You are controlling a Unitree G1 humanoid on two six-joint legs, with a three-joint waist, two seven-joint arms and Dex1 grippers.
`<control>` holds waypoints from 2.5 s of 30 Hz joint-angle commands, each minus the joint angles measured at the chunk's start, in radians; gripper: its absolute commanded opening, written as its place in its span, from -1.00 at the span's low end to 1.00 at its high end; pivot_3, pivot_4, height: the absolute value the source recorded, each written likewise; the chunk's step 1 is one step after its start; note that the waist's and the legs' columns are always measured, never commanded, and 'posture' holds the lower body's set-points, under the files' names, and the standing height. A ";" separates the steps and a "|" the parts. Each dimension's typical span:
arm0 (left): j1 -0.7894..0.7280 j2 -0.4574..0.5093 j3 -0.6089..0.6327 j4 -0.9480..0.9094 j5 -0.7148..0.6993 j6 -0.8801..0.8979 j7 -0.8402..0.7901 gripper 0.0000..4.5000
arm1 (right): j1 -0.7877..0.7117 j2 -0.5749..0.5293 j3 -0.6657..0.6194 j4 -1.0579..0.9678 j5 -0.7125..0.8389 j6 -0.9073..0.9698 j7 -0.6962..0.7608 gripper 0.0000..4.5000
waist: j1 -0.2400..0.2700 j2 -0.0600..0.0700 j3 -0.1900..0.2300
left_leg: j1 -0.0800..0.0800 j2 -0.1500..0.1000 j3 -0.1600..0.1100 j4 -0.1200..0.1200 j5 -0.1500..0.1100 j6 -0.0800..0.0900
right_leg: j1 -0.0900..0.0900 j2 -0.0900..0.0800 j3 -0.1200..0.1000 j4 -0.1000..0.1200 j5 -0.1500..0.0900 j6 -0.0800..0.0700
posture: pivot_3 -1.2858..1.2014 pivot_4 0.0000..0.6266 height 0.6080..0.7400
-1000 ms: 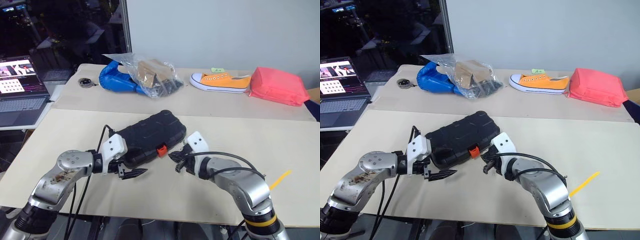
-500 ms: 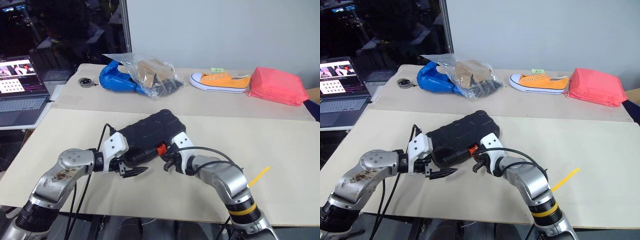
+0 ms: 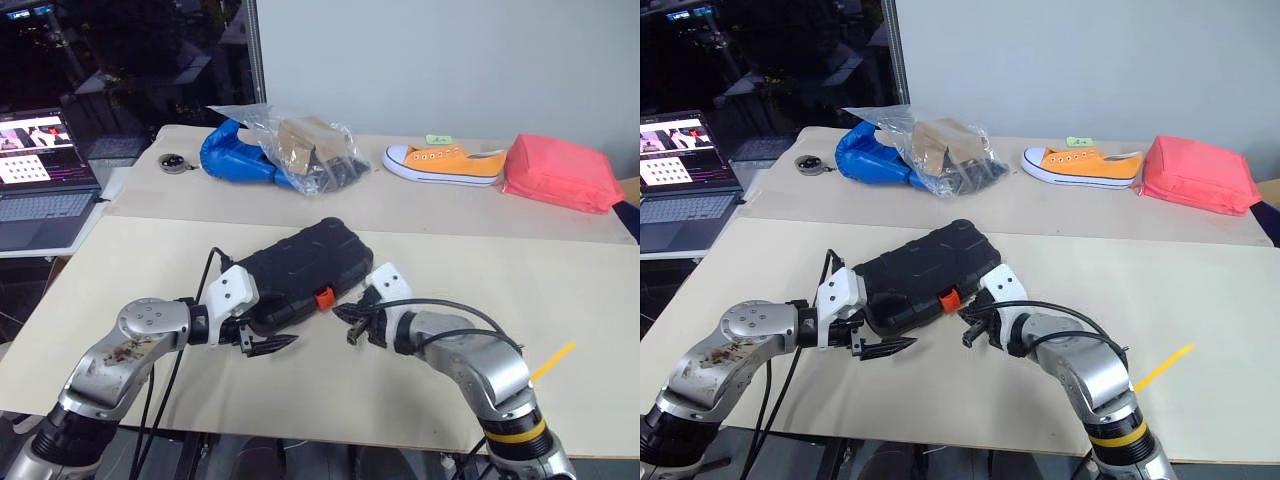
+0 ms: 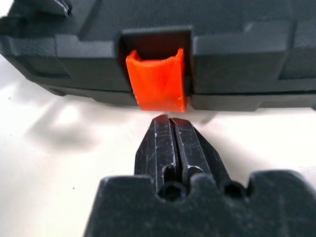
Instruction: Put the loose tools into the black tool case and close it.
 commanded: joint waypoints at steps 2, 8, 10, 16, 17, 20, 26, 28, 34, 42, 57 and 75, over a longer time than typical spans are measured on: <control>0.035 0.005 -0.052 0.049 0.017 0.065 -0.002 1.00 | -0.030 0.035 -0.001 0.000 0.008 -0.021 -0.013 -0.98 | -0.001 0.000 0.000 | 0.000 0.000 0.000 0.000 0.000 0.000 | 0.000 0.000 0.000 0.000 0.000 0.000 | 0.03 -0.52 1.00; 0.034 0.004 -0.052 0.052 0.017 0.063 -0.001 1.00 | -0.094 0.098 0.043 0.105 -0.046 -0.085 -0.043 -0.98 | -0.005 0.000 0.000 | 0.001 0.000 0.000 0.000 0.000 0.000 | 0.001 0.000 0.000 0.000 0.000 0.001 | 0.03 -0.52 1.00; 0.035 0.004 -0.051 0.053 0.017 0.063 0.000 1.00 | -0.103 0.108 0.047 0.130 -0.061 -0.106 -0.047 -0.98 | -0.006 0.000 0.000 | 0.002 0.001 -0.001 0.000 0.000 0.000 | 0.000 0.001 0.000 0.000 0.001 -0.002 | 0.03 -0.52 1.00; 0.041 0.003 -0.049 0.051 0.018 0.063 0.005 1.00 | -0.063 0.089 0.031 0.083 -0.047 -0.120 -0.007 -0.98 | -0.005 0.000 0.000 | 0.001 0.001 -0.001 0.000 0.000 0.000 | -0.001 0.001 0.000 0.001 0.003 -0.003 | 0.03 -0.52 1.00; 0.041 0.003 -0.048 0.053 0.019 0.062 0.006 1.00 | -0.046 0.071 0.024 0.053 -0.030 -0.118 0.017 -0.98 | -0.004 0.000 0.000 | 0.001 0.001 -0.001 0.000 0.000 0.000 | -0.001 0.000 0.000 0.001 0.003 -0.002 | 0.03 -0.52 1.00; 0.045 0.002 -0.047 0.056 0.021 0.059 0.007 1.00 | -0.008 0.030 -0.016 -0.024 0.026 -0.092 0.070 -0.98 | -0.002 0.000 0.000 | 0.000 0.000 0.000 0.000 0.000 0.000 | -0.001 0.000 0.000 0.001 0.002 -0.001 | 0.03 -0.52 1.00; 0.048 -0.002 -0.050 0.065 0.027 0.050 0.007 1.00 | -0.016 0.041 -0.048 -0.015 0.047 -0.135 0.068 -0.98 | -0.001 0.000 0.000 | 0.000 0.000 -0.001 0.000 0.000 0.000 | 0.000 0.000 0.000 -0.001 0.000 0.000 | 0.03 -0.52 1.00; 0.046 -0.004 -0.051 0.068 0.028 0.048 0.007 1.00 | -0.036 0.070 -0.048 0.021 0.031 -0.158 0.040 -0.98 | -0.002 0.000 0.000 | 0.001 0.000 -0.001 0.000 0.000 0.000 | 0.001 0.000 0.000 -0.001 0.000 0.000 | 0.03 -0.52 1.00; 0.046 -0.003 -0.049 0.071 0.029 0.044 0.008 1.00 | -0.066 0.105 -0.011 0.118 -0.038 -0.231 -0.002 -0.98 | -0.002 0.000 0.000 | 0.001 0.000 -0.001 0.000 0.000 0.000 | 0.001 0.000 0.000 -0.001 0.000 0.000 | 0.03 -0.52 1.00; 0.058 0.001 -0.040 0.068 0.029 0.042 0.013 1.00 | -0.016 0.069 0.060 0.130 -0.087 -0.248 0.014 -0.98 | -0.004 0.000 -0.001 | 0.003 0.001 -0.001 0.000 0.000 0.000 | 0.001 0.000 0.000 0.000 0.001 0.000 | 0.03 -0.52 1.00; 0.063 -0.009 -0.041 0.079 0.032 0.032 0.018 1.00 | 0.013 0.072 0.156 0.315 -0.232 -0.442 0.016 -0.98 | -0.010 -0.001 -0.004 | 0.016 0.002 -0.001 -0.002 -0.005 -0.008 | 0.005 -0.002 0.002 0.000 -0.002 -0.009 | 0.03 -0.52 1.00; 0.066 -0.025 -0.038 0.094 0.036 0.024 0.025 1.00 | 0.060 0.036 0.200 0.455 -0.384 -0.672 0.040 -0.98 | -0.009 -0.002 -0.012 | 0.020 0.002 -0.001 -0.005 -0.005 -0.009 | 0.004 -0.015 0.002 -0.001 -0.002 -0.009 | 0.03 -0.52 1.00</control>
